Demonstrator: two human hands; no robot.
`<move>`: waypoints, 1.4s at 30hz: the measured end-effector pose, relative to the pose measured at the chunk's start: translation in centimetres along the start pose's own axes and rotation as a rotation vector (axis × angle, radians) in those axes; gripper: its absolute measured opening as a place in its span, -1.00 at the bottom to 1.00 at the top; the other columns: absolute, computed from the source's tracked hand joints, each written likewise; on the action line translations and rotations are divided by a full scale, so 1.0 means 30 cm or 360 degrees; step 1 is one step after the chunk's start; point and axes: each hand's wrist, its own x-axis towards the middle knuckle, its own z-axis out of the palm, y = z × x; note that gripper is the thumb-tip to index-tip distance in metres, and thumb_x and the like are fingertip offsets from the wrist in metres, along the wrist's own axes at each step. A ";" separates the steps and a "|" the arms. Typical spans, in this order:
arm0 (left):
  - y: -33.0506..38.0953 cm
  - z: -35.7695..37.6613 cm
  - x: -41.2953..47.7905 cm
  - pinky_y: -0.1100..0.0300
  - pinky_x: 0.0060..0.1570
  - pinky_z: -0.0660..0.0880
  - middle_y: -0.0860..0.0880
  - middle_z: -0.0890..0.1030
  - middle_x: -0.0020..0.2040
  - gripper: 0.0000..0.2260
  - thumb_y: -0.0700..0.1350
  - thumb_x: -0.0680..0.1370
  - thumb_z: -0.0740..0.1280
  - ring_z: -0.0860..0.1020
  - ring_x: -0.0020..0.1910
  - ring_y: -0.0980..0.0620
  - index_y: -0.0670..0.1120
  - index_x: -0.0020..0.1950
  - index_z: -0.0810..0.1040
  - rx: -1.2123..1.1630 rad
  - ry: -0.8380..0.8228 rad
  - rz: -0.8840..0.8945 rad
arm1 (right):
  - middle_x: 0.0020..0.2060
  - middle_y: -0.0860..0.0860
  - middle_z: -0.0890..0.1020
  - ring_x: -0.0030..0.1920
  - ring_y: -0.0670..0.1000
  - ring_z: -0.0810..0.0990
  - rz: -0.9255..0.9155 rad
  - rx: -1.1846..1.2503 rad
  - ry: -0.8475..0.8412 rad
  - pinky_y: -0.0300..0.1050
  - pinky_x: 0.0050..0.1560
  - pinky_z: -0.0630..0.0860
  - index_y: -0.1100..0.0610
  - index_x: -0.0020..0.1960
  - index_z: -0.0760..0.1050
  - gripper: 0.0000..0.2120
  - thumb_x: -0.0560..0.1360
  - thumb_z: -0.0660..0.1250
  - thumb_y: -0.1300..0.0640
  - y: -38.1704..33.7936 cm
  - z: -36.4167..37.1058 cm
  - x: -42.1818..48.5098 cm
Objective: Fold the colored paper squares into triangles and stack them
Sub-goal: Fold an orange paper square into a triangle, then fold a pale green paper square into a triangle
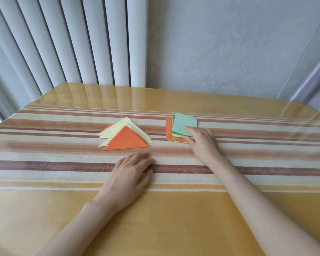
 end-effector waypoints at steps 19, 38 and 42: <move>0.107 -0.118 0.003 0.51 0.20 0.22 0.13 0.44 0.27 -0.44 0.23 0.46 0.30 0.35 0.23 0.38 -0.04 0.36 0.42 -0.0552 0.0542 0.0055 | -0.28 0.09 0.59 -0.15 0.11 0.52 -0.0813 -0.0119 0.1151 0.04 0.31 0.29 0.26 -0.15 0.57 -0.92 0.44 0.34 0.39 -0.063 -0.109 -0.247; 0.154 -0.030 -0.017 0.37 -0.26 0.34 0.22 0.48 -0.19 -0.89 -0.06 0.55 0.37 0.46 -0.25 0.22 -0.01 0.07 0.58 -0.0488 -0.0015 -0.0086 | -0.22 -0.04 0.53 -0.13 -0.15 0.46 0.0072 0.1086 -0.0216 -0.42 -0.05 0.36 0.02 -0.05 0.61 -0.86 0.49 0.37 0.24 -0.115 -0.128 -0.450; 0.107 -0.010 -0.032 0.11 -0.16 0.43 0.01 0.51 -0.05 -0.68 0.10 0.55 0.15 0.49 -0.11 -0.03 -0.05 0.03 0.60 0.0085 0.0102 0.0222 | 0.07 -0.06 0.52 0.20 -0.01 0.36 -0.0222 0.0711 -0.0039 -0.08 0.31 0.32 0.02 0.07 0.64 -0.80 0.50 0.36 0.21 -0.076 -0.079 -0.455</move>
